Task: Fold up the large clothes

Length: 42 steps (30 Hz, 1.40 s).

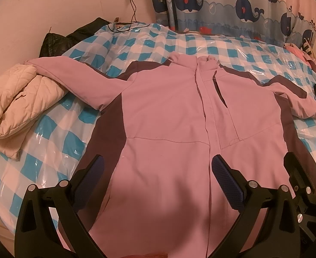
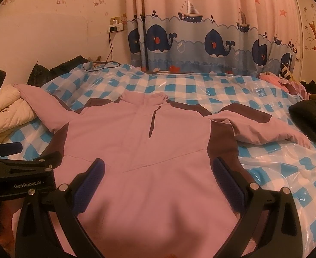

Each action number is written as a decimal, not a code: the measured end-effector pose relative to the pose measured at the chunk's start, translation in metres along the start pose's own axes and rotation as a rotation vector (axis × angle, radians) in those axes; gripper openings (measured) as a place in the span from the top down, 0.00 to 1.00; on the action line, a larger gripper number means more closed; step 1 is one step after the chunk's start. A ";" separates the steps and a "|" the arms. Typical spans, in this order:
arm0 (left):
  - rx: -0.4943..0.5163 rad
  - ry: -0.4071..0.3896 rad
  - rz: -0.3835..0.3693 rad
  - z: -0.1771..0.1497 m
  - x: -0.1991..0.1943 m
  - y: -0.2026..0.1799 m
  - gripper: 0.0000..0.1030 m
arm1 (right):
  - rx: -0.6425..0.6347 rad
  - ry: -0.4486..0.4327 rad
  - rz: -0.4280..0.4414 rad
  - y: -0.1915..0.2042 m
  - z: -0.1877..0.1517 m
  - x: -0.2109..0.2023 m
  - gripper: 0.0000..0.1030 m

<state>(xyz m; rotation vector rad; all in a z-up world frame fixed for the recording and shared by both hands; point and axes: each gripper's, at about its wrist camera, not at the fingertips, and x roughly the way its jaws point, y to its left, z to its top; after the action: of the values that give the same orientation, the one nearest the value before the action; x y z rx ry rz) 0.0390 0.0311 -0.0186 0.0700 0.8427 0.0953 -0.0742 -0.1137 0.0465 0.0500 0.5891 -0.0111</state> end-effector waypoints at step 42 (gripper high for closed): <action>0.029 0.028 -0.043 -0.004 0.013 -0.014 0.07 | 0.030 0.010 0.020 0.005 -0.001 0.000 0.07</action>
<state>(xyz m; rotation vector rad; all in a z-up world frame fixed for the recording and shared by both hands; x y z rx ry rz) 0.0453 0.0188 -0.0328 0.0781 0.8730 0.0441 -0.0744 -0.1082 0.0458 0.0851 0.5989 0.0000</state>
